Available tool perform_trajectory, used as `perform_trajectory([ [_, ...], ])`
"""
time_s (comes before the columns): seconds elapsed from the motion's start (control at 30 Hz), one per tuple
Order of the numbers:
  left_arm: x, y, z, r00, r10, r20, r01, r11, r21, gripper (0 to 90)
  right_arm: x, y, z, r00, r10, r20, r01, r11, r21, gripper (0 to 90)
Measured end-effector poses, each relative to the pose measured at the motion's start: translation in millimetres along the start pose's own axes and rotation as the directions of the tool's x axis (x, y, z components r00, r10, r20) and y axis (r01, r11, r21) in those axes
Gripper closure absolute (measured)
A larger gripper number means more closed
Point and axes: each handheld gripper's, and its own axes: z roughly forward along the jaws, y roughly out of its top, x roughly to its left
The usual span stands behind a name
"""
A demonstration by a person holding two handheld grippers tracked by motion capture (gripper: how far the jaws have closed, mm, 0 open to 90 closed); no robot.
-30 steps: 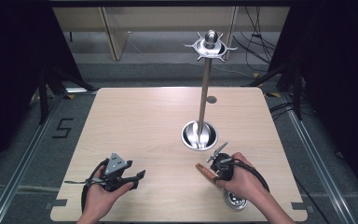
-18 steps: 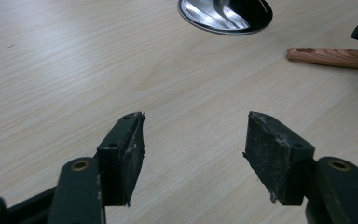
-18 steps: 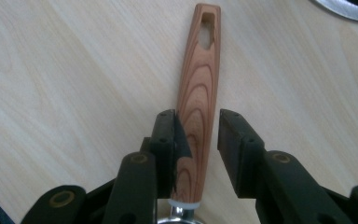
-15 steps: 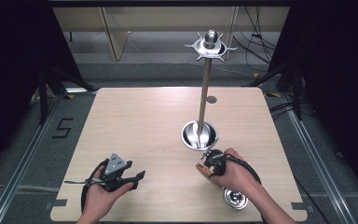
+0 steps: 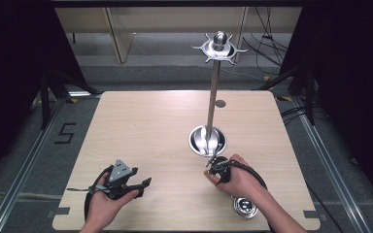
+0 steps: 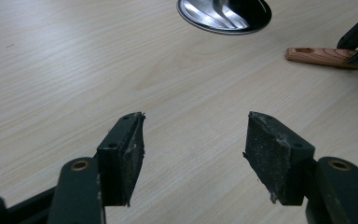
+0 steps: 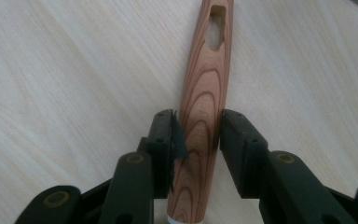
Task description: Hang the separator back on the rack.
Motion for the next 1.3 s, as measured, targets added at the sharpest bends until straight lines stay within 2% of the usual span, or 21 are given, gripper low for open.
perform_trajectory([
  [0.07,-0.8,0.2,0.0,1.0000,0.000,-0.004,0.000,1.0000,0.000,36.7,-4.5,0.7,1.4,0.9997,-0.024,0.000,0.024,1.000,0.003,65.3],
  [0.13,-1.5,0.3,0.3,1.0000,-0.004,-0.004,0.004,1.0000,-0.002,36.7,-3.6,0.8,1.4,1.0000,-0.005,0.001,0.005,1.000,0.012,65.2],
  [0.17,-1.5,0.2,0.5,1.0000,-0.003,0.001,0.003,1.0000,-0.002,36.7,-6.7,1.9,2.9,0.9990,-0.042,0.014,0.042,0.999,0.013,65.2],
  [0.27,-1.2,-0.2,0.9,1.0000,0.000,0.000,0.000,1.0000,0.001,36.7,-5.7,2.6,2.9,0.9998,-0.014,0.014,0.014,1.000,0.025,65.1],
  [0.37,-1.9,-0.8,2.1,0.9999,-0.016,0.001,0.016,0.9999,-0.002,36.7,-6.8,3.0,3.7,0.9992,-0.035,0.020,0.035,0.999,0.019,65.1],
  [0.5,-1.2,-0.1,1.2,1.0000,0.006,-0.006,-0.005,0.9999,0.013,36.7,-7.0,3.0,7.1,0.9999,-0.015,0.006,0.015,0.999,0.045,65.5],
  [0.57,-1.2,-0.1,1.4,1.0000,0.007,-0.007,-0.007,0.9999,0.012,36.7,-8.6,3.4,8.4,0.9992,-0.040,0.004,0.040,0.998,0.045,65.7],
  [0.67,-1.0,-0.5,2.0,1.0000,0.005,0.001,-0.005,0.9999,0.012,36.7,-9.4,3.1,10.5,0.9995,-0.032,0.002,0.032,0.999,0.041,67.0],
  [0.7,-1.0,-0.5,2.0,1.0000,0.005,0.001,-0.005,0.9999,0.012,36.7,-7.9,1.6,9.9,1.0000,-0.004,0.006,0.004,0.999,0.039,68.1],
  [0.73,-0.9,-0.5,1.7,1.0000,0.005,0.001,-0.005,0.9999,0.011,36.7,-10.3,1.3,10.3,0.9996,-0.030,-0.002,0.030,0.999,0.036,68.2],
  [0.77,-0.9,-0.5,1.7,1.0000,0.005,0.001,-0.005,0.9999,0.011,36.7,-10.3,1.3,10.3,0.9996,-0.030,-0.002,0.030,0.999,0.036,68.2],
  [0.8,-1.0,-0.5,1.4,1.0000,0.006,-0.004,-0.006,0.9999,0.011,36.7,-8.3,0.2,9.4,0.9999,0.001,0.014,-0.001,0.999,0.042,68.2],
  [0.83,-1.1,-0.6,1.4,1.0000,0.003,-0.004,-0.003,0.9999,0.010,36.8,-10.7,-0.5,7.7,1.0000,-0.004,0.006,0.004,0.999,0.049,68.3],
  [0.87,-1.0,-0.6,1.4,1.0000,0.002,-0.004,-0.002,1.0000,0.009,36.8,-11.3,-1.8,6.8,0.9999,-0.001,0.010,0.001,1.000,0.020,68.3],
  [0.9,-0.9,-0.6,1.5,1.0000,0.003,-0.006,-0.003,1.0000,0.007,36.8,-11.0,-4.2,2.9,0.9994,0.034,0.000,-0.034,0.999,-0.002,68.4],
  [0.93,-1.0,-0.6,1.5,1.0000,0.003,-0.006,-0.003,1.0000,0.008,36.8,-12.2,-4.9,1.0,0.9999,0.016,-0.004,-0.016,1.000,-0.013,68.4],
  [0.97,-1.0,-0.6,1.4,1.0000,0.003,-0.006,-0.003,1.0000,0.009,36.8,-11.6,-7.6,-0.3,0.9989,0.043,-0.017,-0.043,0.998,-0.038,68.4],
  [1.03,-1.2,-0.5,1.2,0.9999,0.004,-0.009,-0.004,0.9999,0.012,36.8,-11.5,-11.7,-7.5,0.9979,0.054,-0.034,-0.057,0.995,-0.082,68.4],
  [1.17,-1.2,-0.7,1.4,1.0000,0.000,-0.010,0.000,1.0000,0.010,36.8,-12.5,-18.4,-15.4,0.9959,0.079,-0.045,-0.085,0.988,-0.129,68.5],
  [1.27,-1.1,-0.8,1.4,1.0000,0.006,-0.008,-0.006,0.9999,0.011,36.8,-15.7,-27.0,-23.7,0.9945,0.094,-0.046,-0.101,0.977,-0.188,68.5],
  [1.3,-0.9,-0.8,1.5,1.0000,0.007,-0.004,-0.007,0.9999,0.012,36.8,-17.3,-32.1,-28.3,0.9916,0.113,-0.062,-0.124,0.966,-0.228,68.6],
])
